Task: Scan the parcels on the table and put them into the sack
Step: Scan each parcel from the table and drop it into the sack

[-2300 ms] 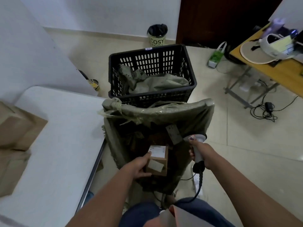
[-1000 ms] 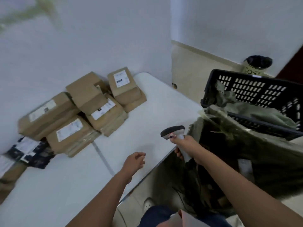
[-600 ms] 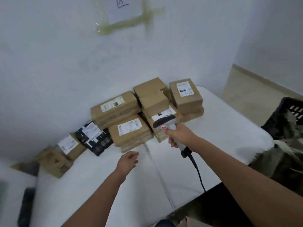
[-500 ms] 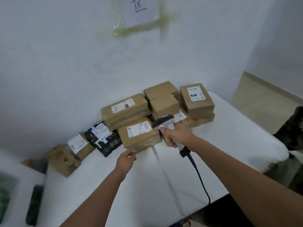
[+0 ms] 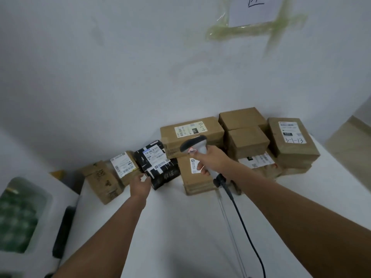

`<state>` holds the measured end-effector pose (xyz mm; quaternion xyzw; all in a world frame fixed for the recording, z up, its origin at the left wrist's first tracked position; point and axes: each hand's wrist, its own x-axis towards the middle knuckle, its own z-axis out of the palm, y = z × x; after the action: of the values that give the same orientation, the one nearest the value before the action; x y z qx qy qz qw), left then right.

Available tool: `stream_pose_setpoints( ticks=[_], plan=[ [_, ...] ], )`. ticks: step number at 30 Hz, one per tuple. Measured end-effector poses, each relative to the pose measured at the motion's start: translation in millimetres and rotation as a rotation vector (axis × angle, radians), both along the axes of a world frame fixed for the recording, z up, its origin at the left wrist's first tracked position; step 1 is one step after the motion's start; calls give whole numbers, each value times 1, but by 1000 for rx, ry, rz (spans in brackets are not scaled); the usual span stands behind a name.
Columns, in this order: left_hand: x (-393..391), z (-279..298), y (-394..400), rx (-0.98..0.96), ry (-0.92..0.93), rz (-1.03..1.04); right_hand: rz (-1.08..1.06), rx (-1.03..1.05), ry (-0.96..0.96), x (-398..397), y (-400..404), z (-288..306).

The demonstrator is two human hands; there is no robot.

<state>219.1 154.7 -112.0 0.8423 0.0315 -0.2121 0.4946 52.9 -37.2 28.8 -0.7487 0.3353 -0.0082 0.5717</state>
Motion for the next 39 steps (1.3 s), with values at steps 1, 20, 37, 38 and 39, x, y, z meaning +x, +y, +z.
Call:
stream_pose_setpoints(
  ticks=[1,20,37,38,39],
  plan=[
    [7,-4,-3,-3,42,12,2,4,13,5,1,-4],
    [44,-40,-49,-310,354,245,-17,70,147,5,3,-40],
    [66,-54,-58,804,-382,-957,-85,111,134,-13,13,-42],
    [66,-50,-61,807,-390,-967,-88,114,133,-13,11,-42],
    [67,-49,-64,809,-400,-977,-92,119,133,-13,9,-43]
  ],
)
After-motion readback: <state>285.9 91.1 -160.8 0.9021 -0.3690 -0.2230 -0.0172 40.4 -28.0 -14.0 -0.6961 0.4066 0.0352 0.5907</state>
